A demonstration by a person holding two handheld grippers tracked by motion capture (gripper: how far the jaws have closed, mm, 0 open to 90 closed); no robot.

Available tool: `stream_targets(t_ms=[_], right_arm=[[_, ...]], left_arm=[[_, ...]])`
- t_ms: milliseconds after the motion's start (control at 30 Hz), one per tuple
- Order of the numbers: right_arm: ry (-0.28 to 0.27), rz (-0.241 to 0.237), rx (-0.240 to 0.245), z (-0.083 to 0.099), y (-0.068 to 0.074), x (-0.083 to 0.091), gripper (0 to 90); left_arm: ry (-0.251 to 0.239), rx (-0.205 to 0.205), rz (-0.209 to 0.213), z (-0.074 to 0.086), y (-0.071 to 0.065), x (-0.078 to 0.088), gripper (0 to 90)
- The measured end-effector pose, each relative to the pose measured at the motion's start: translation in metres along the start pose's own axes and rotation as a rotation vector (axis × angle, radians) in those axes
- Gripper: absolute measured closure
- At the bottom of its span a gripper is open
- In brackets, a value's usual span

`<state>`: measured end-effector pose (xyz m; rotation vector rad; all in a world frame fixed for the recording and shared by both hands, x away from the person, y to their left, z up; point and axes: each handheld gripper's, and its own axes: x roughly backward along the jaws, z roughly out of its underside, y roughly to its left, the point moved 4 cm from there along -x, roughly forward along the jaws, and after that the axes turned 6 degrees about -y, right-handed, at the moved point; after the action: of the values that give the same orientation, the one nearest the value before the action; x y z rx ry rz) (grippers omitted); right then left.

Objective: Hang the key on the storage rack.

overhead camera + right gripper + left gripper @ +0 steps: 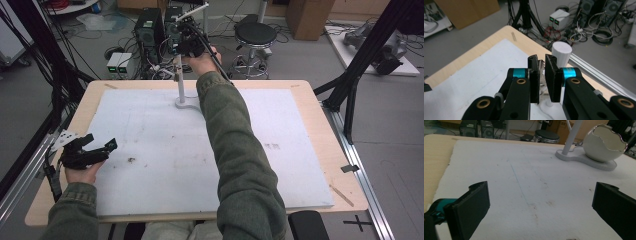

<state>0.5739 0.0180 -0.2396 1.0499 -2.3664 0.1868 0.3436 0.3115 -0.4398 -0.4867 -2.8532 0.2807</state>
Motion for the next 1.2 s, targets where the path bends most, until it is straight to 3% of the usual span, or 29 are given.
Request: stream_targets(t_ms=[67,167,267,300,333,367,400,433,467,500,533,567,600,833,867,933,1200], right_arm=[[0.018,0.017,-0.008,0.002,0.001,-0.004,81.2],[0.003,0.011,-0.019,0.003,0.001,-0.005,76.4],[-0.001,-0.007,-0.035,0.005,0.000,0.000,60.2],[-0.001,-0.007,-0.035,0.005,0.000,0.000,60.2],[-0.007,-0.003,-0.036,0.006,-0.001,0.005,50.3],[-0.007,-0.003,-0.036,0.006,-0.001,0.005,50.3],[-0.015,-0.008,-0.039,0.009,-0.002,0.012,41.9],[-0.015,-0.008,-0.039,0.009,-0.002,0.012,41.9],[-0.011,-0.003,-0.046,0.014,-0.005,0.018,30.9],[-0.011,-0.003,-0.046,0.014,-0.005,0.018,30.9],[0.006,0.004,-0.046,0.018,-0.008,0.022,20.5],[0.006,0.004,-0.046,0.018,-0.008,0.022,20.5],[0.010,0.025,-0.033,0.024,-0.011,0.028,12.4],[0.042,0.059,-0.049,0.038,-0.025,0.045,7.6],[0.051,0.074,-0.064,0.041,-0.029,0.051,1.9],[0.049,0.086,-0.071,0.045,-0.034,0.058,0.5],[0.080,0.113,-0.118,0.059,-0.050,0.082,0.5]], left_arm=[[0.001,-0.001,0.002,0.000,0.000,0.000,1.8],[-0.001,-0.001,0.002,0.000,0.000,0.000,1.8],[0.001,0.000,0.003,0.000,0.000,0.000,1.8],[0.001,0.000,0.003,0.000,0.000,0.000,1.8],[0.000,0.002,0.002,0.000,-0.001,-0.001,1.8],[0.000,0.002,0.002,0.000,-0.001,-0.001,1.8],[0.001,0.001,0.003,0.000,-0.001,-0.001,1.8],[0.001,0.001,0.003,0.000,-0.001,-0.001,1.8],[0.000,0.001,0.003,0.000,-0.001,-0.001,1.8],[0.000,0.000,0.002,0.000,-0.001,-0.001,1.8],[-0.002,-0.001,-0.002,0.000,0.000,0.000,1.8],[-0.002,-0.001,-0.002,0.000,0.000,0.000,1.8],[-0.004,0.003,-0.005,0.000,0.000,0.000,1.8],[-0.004,0.002,-0.010,0.000,0.001,-0.001,1.8],[-0.006,0.001,-0.013,0.000,0.001,-0.001,1.8],[-0.006,0.002,-0.017,0.000,0.002,0.000,1.8],[-0.003,0.002,-0.016,0.000,0.001,-0.001,1.8]])
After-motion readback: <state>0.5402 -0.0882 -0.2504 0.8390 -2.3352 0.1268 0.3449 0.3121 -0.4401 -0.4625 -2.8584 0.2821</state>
